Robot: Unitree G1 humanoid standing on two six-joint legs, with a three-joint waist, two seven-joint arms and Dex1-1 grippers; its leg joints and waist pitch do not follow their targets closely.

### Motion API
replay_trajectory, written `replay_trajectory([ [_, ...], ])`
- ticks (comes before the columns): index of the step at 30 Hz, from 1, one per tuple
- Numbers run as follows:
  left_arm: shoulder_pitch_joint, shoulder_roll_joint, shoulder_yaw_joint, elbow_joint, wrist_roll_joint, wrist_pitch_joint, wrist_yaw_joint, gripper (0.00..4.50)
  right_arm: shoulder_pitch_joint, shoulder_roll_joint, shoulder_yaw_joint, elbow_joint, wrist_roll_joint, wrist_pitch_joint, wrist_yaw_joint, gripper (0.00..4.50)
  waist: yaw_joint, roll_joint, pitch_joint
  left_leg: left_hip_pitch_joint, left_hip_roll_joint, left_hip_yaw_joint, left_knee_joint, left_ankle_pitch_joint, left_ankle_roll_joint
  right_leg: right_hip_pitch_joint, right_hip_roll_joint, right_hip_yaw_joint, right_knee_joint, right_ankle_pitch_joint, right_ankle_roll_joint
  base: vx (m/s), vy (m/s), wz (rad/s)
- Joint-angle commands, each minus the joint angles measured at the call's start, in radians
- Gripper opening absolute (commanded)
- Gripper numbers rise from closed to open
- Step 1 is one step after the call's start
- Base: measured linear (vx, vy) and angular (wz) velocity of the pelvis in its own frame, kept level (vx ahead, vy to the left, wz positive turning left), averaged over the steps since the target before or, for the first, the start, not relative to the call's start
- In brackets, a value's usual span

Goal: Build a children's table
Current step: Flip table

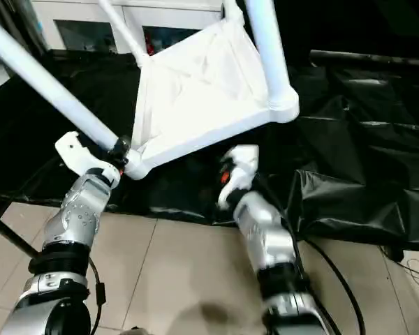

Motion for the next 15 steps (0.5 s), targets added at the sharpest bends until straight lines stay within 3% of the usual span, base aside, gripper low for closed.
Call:
replay_trajectory([
  [1,-0.005,-0.022,0.036,-0.023,-0.083,0.013,0.013,2.27,-0.021,0.009,-0.027,0.038,0.020,0.015,-0.034,4.50,0.003,0.003,-0.084,0.005,0.049,-0.014,-0.075,-0.041,0.073,0.064,-0.075,0.045,-0.048,-0.019,-0.264,0.000,0.000,0.00],
  [8,0.007,-0.029,0.037,-0.053,-0.081,0.041,0.024,2.27,-0.131,0.049,-0.150,0.164,0.138,-0.006,-0.038,4.50,0.002,0.007,-0.084,0.003,0.048,-0.012,-0.073,-0.046,0.089,0.065,-0.076,0.044,-0.046,-0.001,-0.275,0.000,0.000,0.00],
  [11,0.010,-0.034,0.033,-0.056,-0.082,0.051,0.030,2.27,-0.202,0.052,-0.182,0.242,0.169,-0.023,0.012,4.50,0.002,0.012,-0.084,0.005,0.048,-0.010,-0.070,-0.047,0.099,0.063,-0.074,0.042,-0.046,0.005,-0.285,0.000,0.000,0.00],
  [15,0.014,-0.038,0.032,-0.060,-0.082,0.060,0.030,2.27,-0.258,0.056,-0.206,0.295,0.189,-0.045,0.038,4.50,0.004,0.011,-0.087,0.004,0.050,-0.010,-0.068,-0.027,0.107,0.063,-0.075,0.041,-0.042,0.025,-0.289,0.000,0.000,0.00],
])
